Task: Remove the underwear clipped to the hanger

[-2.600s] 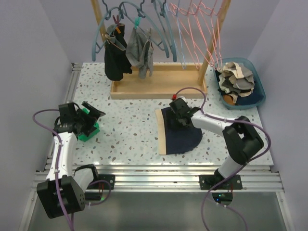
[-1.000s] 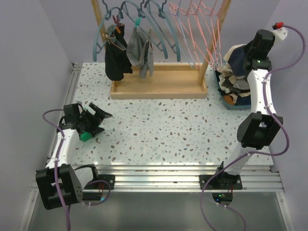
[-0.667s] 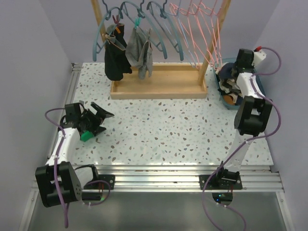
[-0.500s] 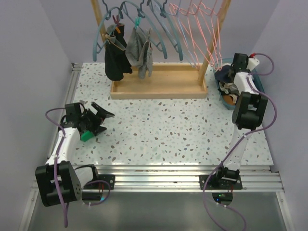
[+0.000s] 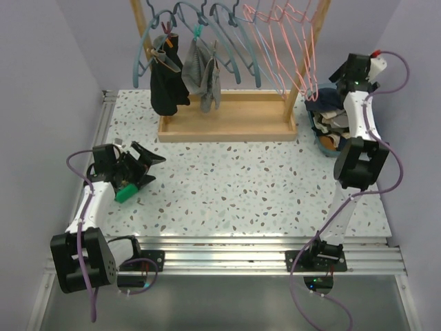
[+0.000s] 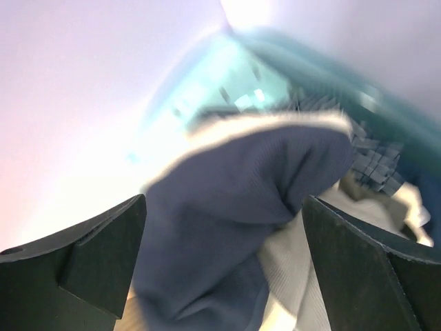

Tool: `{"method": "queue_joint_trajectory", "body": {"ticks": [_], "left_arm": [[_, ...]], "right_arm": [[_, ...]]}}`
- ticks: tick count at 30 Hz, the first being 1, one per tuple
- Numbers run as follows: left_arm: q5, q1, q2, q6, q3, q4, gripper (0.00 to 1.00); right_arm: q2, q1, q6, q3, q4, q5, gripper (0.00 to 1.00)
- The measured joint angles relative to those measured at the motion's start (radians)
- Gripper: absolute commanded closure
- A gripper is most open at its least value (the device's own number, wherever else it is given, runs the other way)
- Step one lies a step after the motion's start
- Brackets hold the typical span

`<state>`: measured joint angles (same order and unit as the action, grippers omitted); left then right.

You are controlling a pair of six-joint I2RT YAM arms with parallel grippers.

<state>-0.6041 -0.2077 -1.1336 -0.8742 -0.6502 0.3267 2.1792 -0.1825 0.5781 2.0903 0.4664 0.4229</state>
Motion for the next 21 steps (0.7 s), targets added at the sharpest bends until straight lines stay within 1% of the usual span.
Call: {"method": "queue_joint_trajectory", "body": {"ticks": [5, 9, 11, 13, 16, 19, 21], "left_arm": [[-0.035, 0.001, -0.008, -0.002, -0.026, -0.025, 0.0], [-0.068, 0.001, -0.007, -0.002, -0.06, -0.051, 0.0], [-0.083, 0.001, -0.007, -0.002, -0.069, -0.061, 0.0], [-0.1, 0.005, -0.007, -0.004, -0.076, -0.072, 0.0], [-0.119, 0.024, -0.006, -0.011, -0.084, -0.079, 0.0], [-0.13, 0.06, -0.007, -0.024, -0.115, -0.074, 0.0], [-0.137, 0.088, -0.01, -0.026, -0.161, -0.068, 0.0]], "right_arm": [[-0.172, -0.002, -0.034, 0.045, 0.01, -0.041, 0.02], [-0.377, -0.002, -0.042, 0.035, 0.041, -0.144, 0.02], [-0.507, -0.002, -0.035, -0.035, 0.042, -0.207, 0.02], [-0.678, -0.002, -0.018, -0.172, 0.054, -0.269, 0.02], [-0.861, 0.003, 0.0, -0.345, 0.061, -0.341, 0.02], [-0.954, 0.044, 0.006, -0.44, 0.087, -0.393, 0.02], [-0.977, 0.095, 0.004, -0.461, 0.097, -0.468, 0.02]]}}
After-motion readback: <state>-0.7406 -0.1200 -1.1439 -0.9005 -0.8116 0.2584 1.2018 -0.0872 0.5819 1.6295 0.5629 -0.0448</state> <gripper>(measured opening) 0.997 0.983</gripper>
